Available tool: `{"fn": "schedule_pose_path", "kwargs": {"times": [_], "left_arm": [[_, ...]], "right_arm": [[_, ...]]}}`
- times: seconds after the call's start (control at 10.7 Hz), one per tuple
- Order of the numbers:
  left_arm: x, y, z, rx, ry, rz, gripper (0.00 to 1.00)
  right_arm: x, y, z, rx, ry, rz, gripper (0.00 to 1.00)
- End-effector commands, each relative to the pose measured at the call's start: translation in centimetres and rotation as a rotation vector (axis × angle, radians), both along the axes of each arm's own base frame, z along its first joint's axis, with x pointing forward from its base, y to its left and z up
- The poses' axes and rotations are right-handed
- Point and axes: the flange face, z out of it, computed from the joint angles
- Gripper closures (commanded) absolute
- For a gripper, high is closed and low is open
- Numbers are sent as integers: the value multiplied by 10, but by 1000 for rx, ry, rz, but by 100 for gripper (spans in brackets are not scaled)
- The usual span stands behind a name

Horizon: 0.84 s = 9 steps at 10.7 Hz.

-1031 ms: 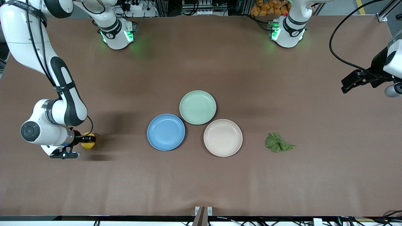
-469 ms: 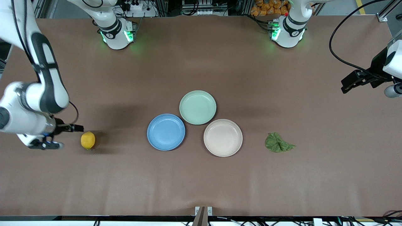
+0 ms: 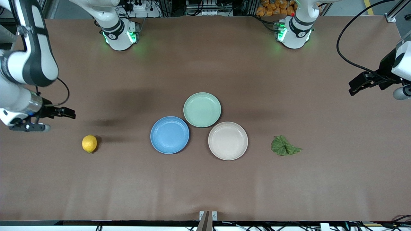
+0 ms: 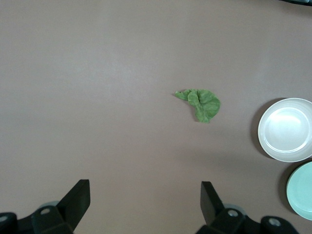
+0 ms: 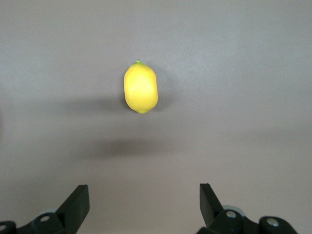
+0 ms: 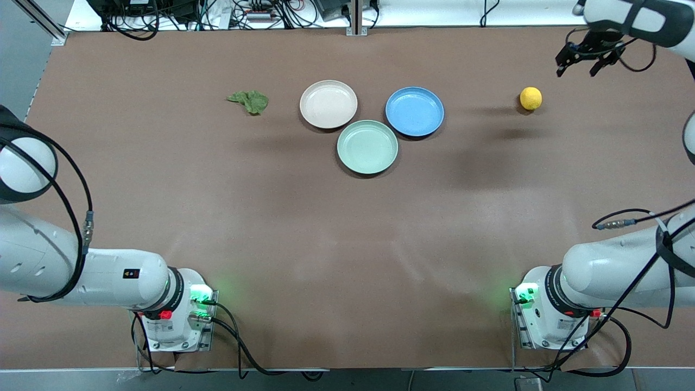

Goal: Pick lemon and lettuce from blue and beige plates

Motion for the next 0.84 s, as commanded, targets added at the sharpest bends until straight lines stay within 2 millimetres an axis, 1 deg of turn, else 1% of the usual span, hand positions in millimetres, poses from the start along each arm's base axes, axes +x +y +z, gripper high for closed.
{"fn": "schedule_pose_path", "kwargs": {"times": [0.0,0.09,0.19,0.28,0.38,0.56,0.66,0.75], "left_arm": [[1,-1,0,-12,-3,-21,0],[1,-1,-1,-10,-1,-21,0],[1,0,0,-10,-3,-19,0],[2,2,-1,-10,-1,-17,0],[2,6,-1,-11,-1,-11,0],[2,6,-1,-14,-1,-13,0],[3,6,-2,-17,1,-16,0],[2,1,-3,-20,8,-30,0]], "right_arm": [[-8,1,60,1,-4,6,0],[-8,6,90,30,-5,-1,0],[-14,11,115,90,-23,-18,0],[-22,13,136,106,-61,-17,0],[-27,16,153,104,-92,-11,0],[-25,19,187,88,-159,0,0],[-25,22,197,82,-172,5,0],[-25,20,208,64,-185,9,0]]}}
